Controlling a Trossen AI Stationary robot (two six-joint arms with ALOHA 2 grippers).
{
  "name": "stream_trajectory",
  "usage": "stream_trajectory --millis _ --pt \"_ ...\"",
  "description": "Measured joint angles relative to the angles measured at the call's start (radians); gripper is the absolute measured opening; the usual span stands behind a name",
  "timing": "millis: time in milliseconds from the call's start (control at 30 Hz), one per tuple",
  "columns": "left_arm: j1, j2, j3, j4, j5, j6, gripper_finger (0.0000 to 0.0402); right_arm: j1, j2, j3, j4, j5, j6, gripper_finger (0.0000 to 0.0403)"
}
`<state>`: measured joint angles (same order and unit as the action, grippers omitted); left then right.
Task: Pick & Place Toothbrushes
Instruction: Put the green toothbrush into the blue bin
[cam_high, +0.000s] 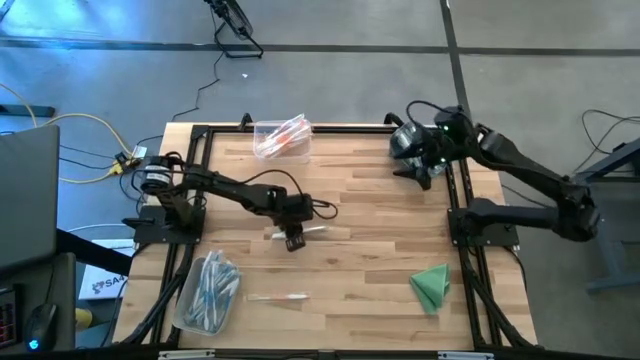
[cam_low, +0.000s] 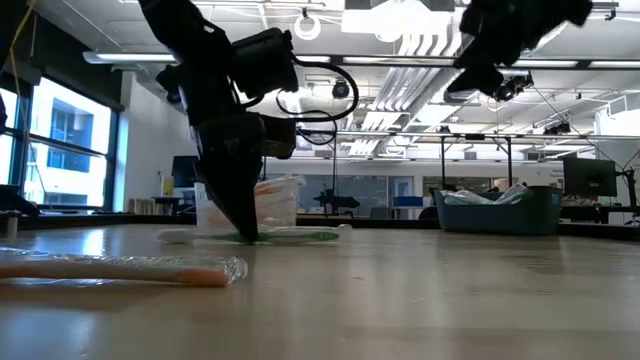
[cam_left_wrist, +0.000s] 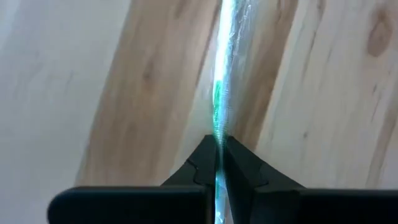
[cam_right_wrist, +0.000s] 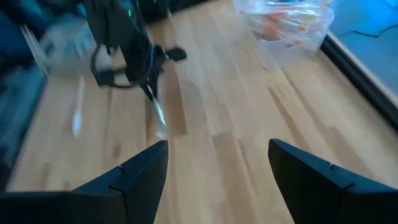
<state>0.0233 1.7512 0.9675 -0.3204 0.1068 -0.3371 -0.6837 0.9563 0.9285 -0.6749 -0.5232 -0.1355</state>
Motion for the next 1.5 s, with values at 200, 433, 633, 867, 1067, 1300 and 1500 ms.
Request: stream_trajectory --millis 200,433,633,867,1067,1300,1500 --pt "0.035 0.002 -0.003 0.086 0.014 0.001 0.0008 -0.097 -0.109 -0.294 0.444 -0.152 0.308 0.0270" --pt "0.116 0.000 -0.002 0.254 0.176 -0.004 0.0007 -0.104 -0.145 -0.527 0.958 -0.289 0.583 0.0270" --pt "0.230 -0.030 -0.001 0.239 0.234 0.056 0.0007 -0.104 -0.145 -0.543 0.949 -0.280 0.580 0.0270" --pt "0.340 -0.053 0.022 0.391 0.295 0.016 0.0007 -0.092 -0.136 -0.543 0.911 -0.127 0.577 0.0270" --pt "0.343 -0.055 0.125 0.570 0.304 -0.021 0.0007 -0.062 -0.128 -0.543 0.910 0.024 0.633 0.0270" --pt "0.343 -0.045 0.281 0.562 0.244 -0.032 0.0007 -0.015 -0.127 -0.543 1.000 -0.004 0.577 0.0270" --pt "0.335 -0.002 0.369 0.556 0.243 -0.034 0.0007 0.085 -0.082 -0.542 1.160 0.087 0.483 0.0270"
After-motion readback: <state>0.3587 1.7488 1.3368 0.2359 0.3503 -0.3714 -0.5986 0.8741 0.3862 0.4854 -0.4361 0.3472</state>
